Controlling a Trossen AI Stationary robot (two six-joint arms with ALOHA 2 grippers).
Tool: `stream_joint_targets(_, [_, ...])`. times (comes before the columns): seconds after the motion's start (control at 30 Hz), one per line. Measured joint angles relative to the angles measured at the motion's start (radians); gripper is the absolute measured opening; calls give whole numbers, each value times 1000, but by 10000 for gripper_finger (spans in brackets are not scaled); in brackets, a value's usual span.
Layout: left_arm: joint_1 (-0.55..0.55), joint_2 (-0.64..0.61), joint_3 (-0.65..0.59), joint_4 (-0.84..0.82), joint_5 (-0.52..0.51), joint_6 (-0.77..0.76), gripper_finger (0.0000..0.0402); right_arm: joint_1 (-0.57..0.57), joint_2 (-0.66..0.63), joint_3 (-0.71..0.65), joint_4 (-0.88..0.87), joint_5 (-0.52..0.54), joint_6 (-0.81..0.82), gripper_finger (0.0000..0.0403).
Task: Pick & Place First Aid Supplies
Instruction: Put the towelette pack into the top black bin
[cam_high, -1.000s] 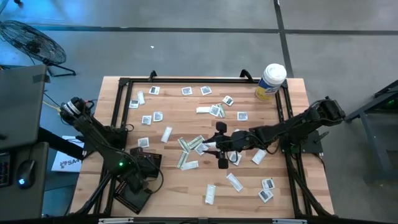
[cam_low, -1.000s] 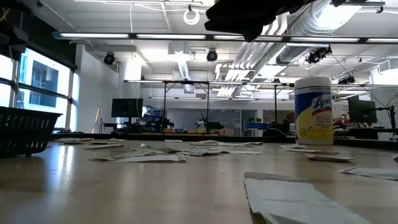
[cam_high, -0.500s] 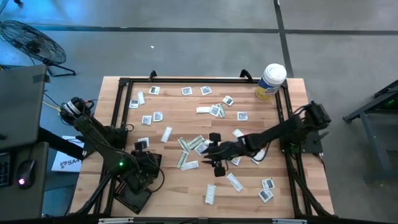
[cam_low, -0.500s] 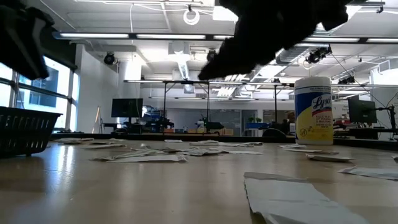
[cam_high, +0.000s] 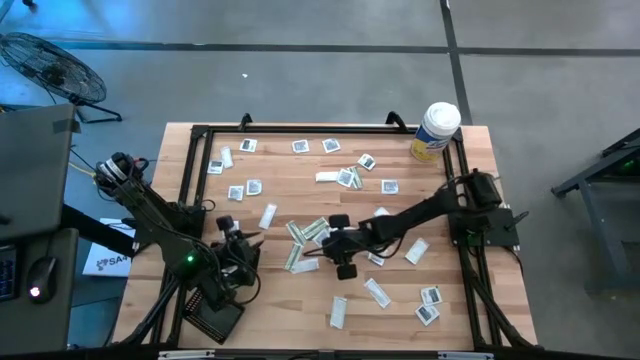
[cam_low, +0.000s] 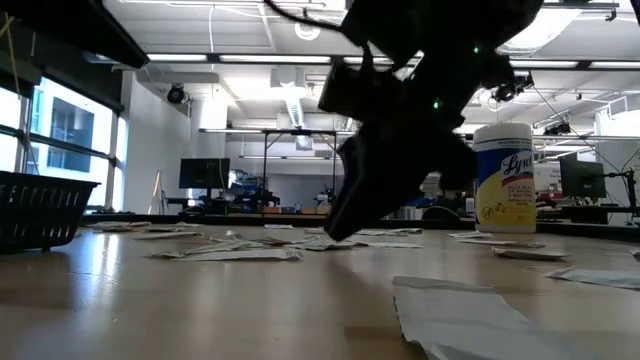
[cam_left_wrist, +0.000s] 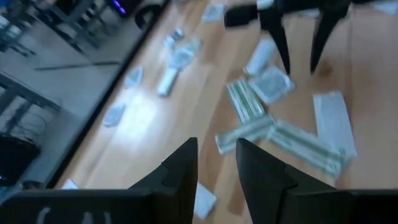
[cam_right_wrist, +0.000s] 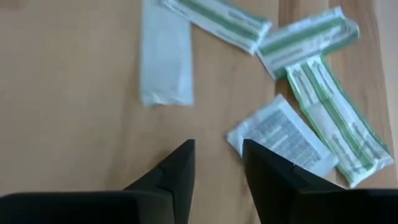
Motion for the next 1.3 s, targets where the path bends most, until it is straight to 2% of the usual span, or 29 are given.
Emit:
stream_joint_targets(0.8, [0,0,0,61,-45,-1,107,-35,53,-26,108,-12,-47,114])
stream_joint_targets(0.97, [0,0,0,85,-55,-1,107,-48,54,-25,97,-2,-24,90])
stream_joint_targets(1.3, [0,0,-35,173,-127,-1,107,-54,54,-26,85,6,-19,7])
